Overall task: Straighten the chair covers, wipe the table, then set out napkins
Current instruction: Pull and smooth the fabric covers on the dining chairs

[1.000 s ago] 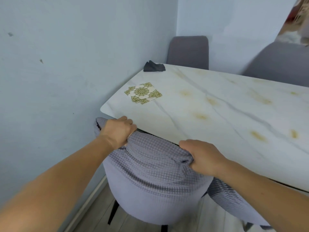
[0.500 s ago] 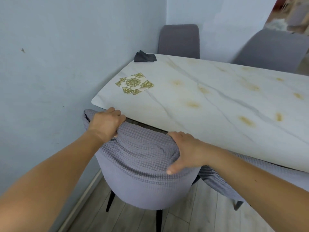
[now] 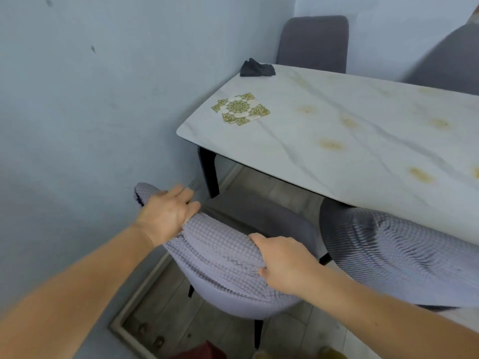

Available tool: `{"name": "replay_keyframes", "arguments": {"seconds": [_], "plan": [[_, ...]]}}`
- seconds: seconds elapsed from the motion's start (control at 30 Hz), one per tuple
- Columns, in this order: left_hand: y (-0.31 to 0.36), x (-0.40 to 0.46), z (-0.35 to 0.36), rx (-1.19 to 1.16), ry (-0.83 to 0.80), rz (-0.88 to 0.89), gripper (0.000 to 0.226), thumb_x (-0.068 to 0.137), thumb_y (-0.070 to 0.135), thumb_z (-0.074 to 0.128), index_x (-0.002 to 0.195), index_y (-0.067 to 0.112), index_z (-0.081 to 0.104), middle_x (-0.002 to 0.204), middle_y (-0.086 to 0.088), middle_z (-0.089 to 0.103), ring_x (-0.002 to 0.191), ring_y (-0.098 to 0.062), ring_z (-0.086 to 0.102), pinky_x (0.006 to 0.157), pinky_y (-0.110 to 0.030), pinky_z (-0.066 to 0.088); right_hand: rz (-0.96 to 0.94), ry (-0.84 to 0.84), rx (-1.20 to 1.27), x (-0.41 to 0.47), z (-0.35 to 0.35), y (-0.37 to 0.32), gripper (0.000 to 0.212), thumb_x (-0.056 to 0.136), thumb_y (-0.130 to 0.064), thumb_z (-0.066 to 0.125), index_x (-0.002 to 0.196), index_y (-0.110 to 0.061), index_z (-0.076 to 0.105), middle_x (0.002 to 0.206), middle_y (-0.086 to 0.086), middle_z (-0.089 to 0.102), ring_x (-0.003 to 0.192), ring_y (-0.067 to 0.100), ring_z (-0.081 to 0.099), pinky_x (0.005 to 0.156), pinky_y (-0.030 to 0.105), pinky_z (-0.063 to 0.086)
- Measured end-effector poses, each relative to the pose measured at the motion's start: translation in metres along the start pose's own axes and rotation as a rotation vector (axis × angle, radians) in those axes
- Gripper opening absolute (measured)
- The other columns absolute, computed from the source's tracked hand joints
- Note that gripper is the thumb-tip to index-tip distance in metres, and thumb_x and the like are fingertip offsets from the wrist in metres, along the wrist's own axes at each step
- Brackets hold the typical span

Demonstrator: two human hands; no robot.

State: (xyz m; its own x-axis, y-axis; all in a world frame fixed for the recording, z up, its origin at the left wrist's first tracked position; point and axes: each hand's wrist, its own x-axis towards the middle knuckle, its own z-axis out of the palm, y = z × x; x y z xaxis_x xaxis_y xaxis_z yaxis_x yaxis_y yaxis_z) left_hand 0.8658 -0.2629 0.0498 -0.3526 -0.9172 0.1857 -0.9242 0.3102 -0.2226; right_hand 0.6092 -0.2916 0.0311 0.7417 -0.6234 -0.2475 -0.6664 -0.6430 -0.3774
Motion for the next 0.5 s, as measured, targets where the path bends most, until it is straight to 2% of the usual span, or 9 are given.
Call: {"name": "replay_keyframes", "arguments": {"seconds": [0.07,0.13,0.27,0.4,0.5], "plan": [[0.002,-0.014,0.005,-0.087,0.019,-0.022,0.048,0.034,-0.004,0.088,0.079,0.007,0.072,0.073,-0.011,0.067,0.066,-0.026,0.066,0.054,-0.035,0.055,-0.001,0.015,0.003,-0.005,0.011,-0.007,0.051,0.089,-0.017,0.052,0.136,-0.020,0.033,0.104,0.004,0.061,0.091,0.023,0.059,0.075,0.037,0.051],[0.004,-0.026,0.007,-0.112,0.042,-0.012,0.058,0.030,-0.006,0.089,0.084,0.009,0.075,0.085,-0.011,0.072,0.076,-0.027,0.070,0.068,-0.046,0.058,0.005,0.020,0.006,-0.010,0.018,-0.013,0.052,0.089,-0.015,0.052,0.136,-0.020,0.032,0.105,0.005,0.061,0.091,0.023,0.059,0.076,0.037,0.051],[0.008,-0.048,0.009,-0.087,0.080,0.025,0.065,0.016,-0.002,0.090,0.078,0.013,0.076,0.078,-0.003,0.074,0.071,-0.019,0.072,0.065,-0.046,0.057,-0.020,0.015,-0.046,-0.020,0.036,-0.027,0.063,0.090,-0.011,0.051,0.145,-0.019,0.022,0.111,0.007,0.061,0.096,0.025,0.060,0.076,0.033,0.049],[0.014,-0.071,0.016,-0.063,0.100,0.014,0.062,0.020,-0.004,0.090,0.079,0.013,0.076,0.077,-0.003,0.074,0.070,-0.019,0.072,0.066,-0.049,0.056,-0.033,-0.010,-0.081,-0.029,0.051,-0.040,0.068,0.092,-0.010,0.047,0.150,-0.019,0.012,0.118,0.008,0.058,0.101,0.026,0.058,0.069,0.029,0.036],[0.016,-0.079,0.019,-0.054,0.122,-0.007,0.058,0.024,-0.006,0.089,0.078,0.012,0.077,0.077,-0.005,0.074,0.068,-0.019,0.072,0.067,-0.049,0.056,-0.028,-0.018,-0.084,-0.031,0.055,-0.044,0.070,0.091,-0.009,0.045,0.150,-0.019,0.009,0.125,0.008,0.055,0.105,0.027,0.057,0.075,0.032,0.042]]}}
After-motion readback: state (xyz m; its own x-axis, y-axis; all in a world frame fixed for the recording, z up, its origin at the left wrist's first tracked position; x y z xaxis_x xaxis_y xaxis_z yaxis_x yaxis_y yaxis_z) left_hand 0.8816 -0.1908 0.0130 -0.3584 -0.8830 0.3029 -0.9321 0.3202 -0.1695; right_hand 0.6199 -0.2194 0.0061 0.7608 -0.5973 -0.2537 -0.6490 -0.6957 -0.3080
